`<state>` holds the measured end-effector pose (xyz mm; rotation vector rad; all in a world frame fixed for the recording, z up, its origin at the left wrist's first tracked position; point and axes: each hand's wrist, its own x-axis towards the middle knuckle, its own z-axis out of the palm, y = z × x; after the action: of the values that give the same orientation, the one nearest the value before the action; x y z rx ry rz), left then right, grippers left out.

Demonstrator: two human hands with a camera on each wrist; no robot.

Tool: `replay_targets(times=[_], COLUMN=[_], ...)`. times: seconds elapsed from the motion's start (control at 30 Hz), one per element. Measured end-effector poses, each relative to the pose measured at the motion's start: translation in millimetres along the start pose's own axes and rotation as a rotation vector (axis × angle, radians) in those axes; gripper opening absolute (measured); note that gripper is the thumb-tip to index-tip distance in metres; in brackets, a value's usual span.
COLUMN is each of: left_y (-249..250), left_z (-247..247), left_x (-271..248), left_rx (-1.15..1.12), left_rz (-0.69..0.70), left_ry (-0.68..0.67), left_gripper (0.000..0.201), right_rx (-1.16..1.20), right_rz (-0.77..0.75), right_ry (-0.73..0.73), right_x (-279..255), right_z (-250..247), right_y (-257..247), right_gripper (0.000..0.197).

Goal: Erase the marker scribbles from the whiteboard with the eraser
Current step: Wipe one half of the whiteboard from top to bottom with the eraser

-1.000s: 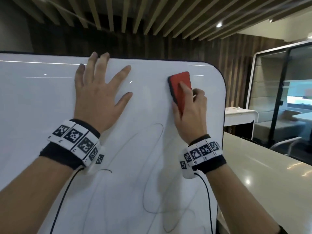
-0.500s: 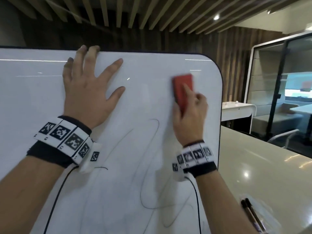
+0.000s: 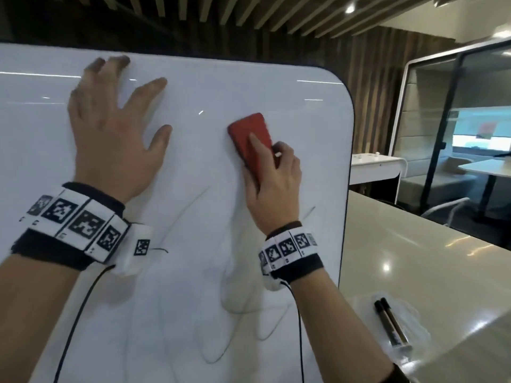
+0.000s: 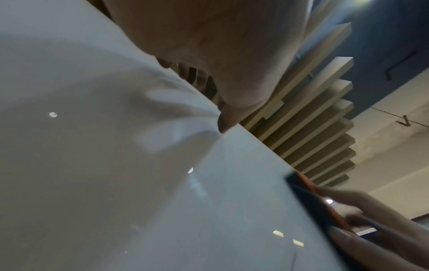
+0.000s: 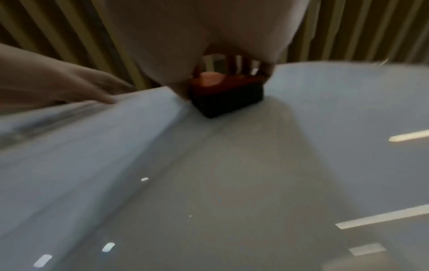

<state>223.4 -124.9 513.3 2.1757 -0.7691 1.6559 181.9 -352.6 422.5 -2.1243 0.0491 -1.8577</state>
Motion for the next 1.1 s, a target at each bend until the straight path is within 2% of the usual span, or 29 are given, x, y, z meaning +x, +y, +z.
replay_targets(times=[0.03, 0.07, 0.1, 0.13, 0.17, 0.2, 0.23, 0.27, 0.37, 0.4, 0.43, 0.47, 0.5, 0.57, 0.6, 0.63, 0.67, 0.73, 0.77, 0.8, 0.83, 0.87, 0.97, 1.0, 1.03, 1.1], left_y=[-6, -12, -17, -22, -25, -26, -25, -24, -22, -24, -27, -30, -33, -36, -36, -37, -38, -39, -40, -41, -41, -41, -40, -40, -40, -42], left_z=[-4, -6, -9, -10, -9, -7, -4, 0, 4, 4, 3, 1, 0, -1, -1, 0, 1, 2, 3, 3, 3, 4, 3, 4, 4, 6], left_x=[-13, -27, -40, -52, -61, -67, -70, -72, -71, -71, -73, -74, -75, -76, -77, -78, -77, -77, -77, -78, -78, -79, -79, -79, -78, -78], left_rx=[0.007, 0.02, 0.04, 0.064, 0.093, 0.126, 0.158, 0.178, 0.171, 0.166, 0.164, 0.164, 0.169, 0.19, 0.203, 0.212, 0.22, 0.226, 0.219, 0.21, 0.205, 0.207, 0.219, 0.217, 0.216, 0.215], left_rz=[-0.033, -0.064, -0.091, -0.115, -0.133, -0.143, -0.147, -0.149, -0.162, -0.158, -0.149, -0.136, -0.122, -0.099, -0.092, -0.09, -0.088, -0.085, -0.084, -0.084, -0.084, -0.082, -0.071, -0.071, -0.073, -0.074], left_ry=[0.015, 0.021, 0.016, -0.001, -0.027, -0.058, -0.087, -0.106, -0.115, -0.11, -0.105, -0.101, -0.099, -0.108, -0.117, -0.124, -0.127, -0.124, -0.125, -0.123, -0.118, -0.112, -0.103, -0.105, -0.109, -0.11], left_gripper=[0.055, 0.054, 0.054, 0.055, 0.057, 0.059, 0.06, 0.061, 0.062, 0.062, 0.062, 0.062, 0.061, 0.059, 0.059, 0.058, 0.058, 0.058, 0.058, 0.058, 0.057, 0.057, 0.057, 0.057, 0.057, 0.057], right_rx=[0.028, 0.086, 0.133, 0.153, 0.115, 0.073, 0.062, 0.073, 0.072, 0.037, 0.021, 0.029, 0.043, 0.124, 0.145, 0.132, 0.102, 0.093, 0.086, 0.069, 0.07, 0.084, 0.179, 0.191, 0.187, 0.189], right_rz=[0.158, 0.39, 0.625, 0.793, 0.837, 0.768, 0.621, 0.429, -0.16, -0.268, -0.295, -0.226, -0.058, 0.406, 0.549, 0.544, 0.4, -0.07, -0.239, -0.329, -0.309, -0.186, 0.439, 0.536, 0.499, 0.165], right_ry=[0.077, 0.166, 0.223, 0.25, 0.242, 0.231, 0.216, 0.168, -0.106, -0.158, -0.151, -0.082, 0.013, 0.229, 0.271, 0.248, 0.187, -0.023, -0.126, -0.185, -0.173, -0.101, 0.232, 0.278, 0.261, 0.088], right_x=[-7, -12, -15, -18, -20, -25, -31, -42, -80, -85, -82, -77, -68, -52, -50, -54, -64, -90, -98, -96, -87, -76, -43, -41, -46, -70], right_z=[-6, -13, -16, -16, -11, -3, 6, 16, 33, 33, 31, 28, 25, 19, 20, 23, 29, 36, 34, 30, 27, 23, 12, 15, 19, 27], right_y=[20, 38, 51, 55, 48, 31, 8, -17, -69, -64, -50, -33, -14, 12, 11, 0, -17, -46, -48, -41, -27, -10, 21, 19, 10, -15], right_gripper=[0.053, 0.055, 0.056, 0.057, 0.056, 0.055, 0.053, 0.051, 0.047, 0.046, 0.046, 0.048, 0.05, 0.053, 0.054, 0.053, 0.052, 0.047, 0.043, 0.041, 0.042, 0.045, 0.055, 0.056, 0.055, 0.051])
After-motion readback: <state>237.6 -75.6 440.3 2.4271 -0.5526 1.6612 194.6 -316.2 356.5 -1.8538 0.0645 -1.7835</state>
